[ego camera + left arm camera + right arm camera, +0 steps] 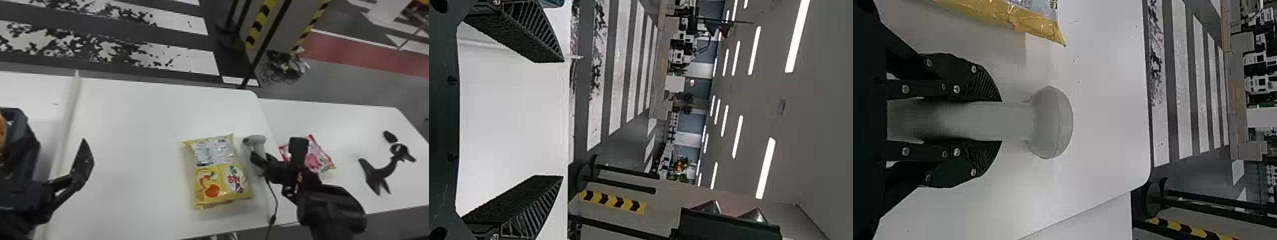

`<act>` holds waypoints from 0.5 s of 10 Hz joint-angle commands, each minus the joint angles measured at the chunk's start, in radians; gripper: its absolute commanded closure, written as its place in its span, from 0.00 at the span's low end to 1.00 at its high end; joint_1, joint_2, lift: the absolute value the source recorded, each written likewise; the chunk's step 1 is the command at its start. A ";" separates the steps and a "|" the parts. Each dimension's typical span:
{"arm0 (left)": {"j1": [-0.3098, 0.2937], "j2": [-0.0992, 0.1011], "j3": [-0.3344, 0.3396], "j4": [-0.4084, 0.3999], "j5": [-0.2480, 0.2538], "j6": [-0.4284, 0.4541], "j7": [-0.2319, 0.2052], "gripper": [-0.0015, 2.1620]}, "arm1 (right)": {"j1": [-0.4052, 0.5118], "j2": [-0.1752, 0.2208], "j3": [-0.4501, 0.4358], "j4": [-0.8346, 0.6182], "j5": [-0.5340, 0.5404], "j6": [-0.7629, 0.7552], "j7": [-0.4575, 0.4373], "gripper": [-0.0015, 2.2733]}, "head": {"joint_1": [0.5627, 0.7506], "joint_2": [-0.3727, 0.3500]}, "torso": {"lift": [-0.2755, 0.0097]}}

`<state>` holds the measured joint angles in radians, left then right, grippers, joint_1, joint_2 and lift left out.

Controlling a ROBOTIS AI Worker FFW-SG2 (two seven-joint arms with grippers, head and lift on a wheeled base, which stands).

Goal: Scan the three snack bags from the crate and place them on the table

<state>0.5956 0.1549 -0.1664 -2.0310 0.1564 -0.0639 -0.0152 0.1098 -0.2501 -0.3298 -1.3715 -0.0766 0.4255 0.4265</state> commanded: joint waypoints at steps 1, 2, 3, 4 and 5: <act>0.000 0.000 -0.002 -0.002 0.000 0.002 0.001 0.02 | 0.007 0.000 0.000 -0.004 0.000 -0.015 -0.002 0.98 | 0.70 0.03 | 0.75; 0.003 0.000 -0.001 -0.006 0.000 0.002 0.001 0.02 | 0.034 0.005 -0.003 -0.050 -0.002 -0.018 -0.011 0.98 | 0.70 0.03 | 0.75; 0.004 0.000 -0.001 -0.008 0.000 0.002 0.001 0.02 | 0.076 0.009 -0.008 -0.124 -0.011 -0.012 -0.023 0.98 | 0.70 0.03 | 0.75; 0.007 0.000 -0.002 -0.011 0.000 0.002 0.001 0.02 | 0.110 0.025 -0.015 -0.202 -0.015 0.022 -0.025 0.98 | 0.70 0.03 | 0.75; 0.012 0.000 -0.005 -0.015 0.000 0.002 0.000 0.02 | 0.145 0.029 -0.018 -0.281 -0.048 0.062 -0.025 0.98 | 0.70 0.03 | 0.75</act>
<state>0.6045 0.1549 -0.1702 -2.0438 0.1564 -0.0620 -0.0150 0.2319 -0.2249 -0.3462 -1.6015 -0.1073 0.4606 0.4014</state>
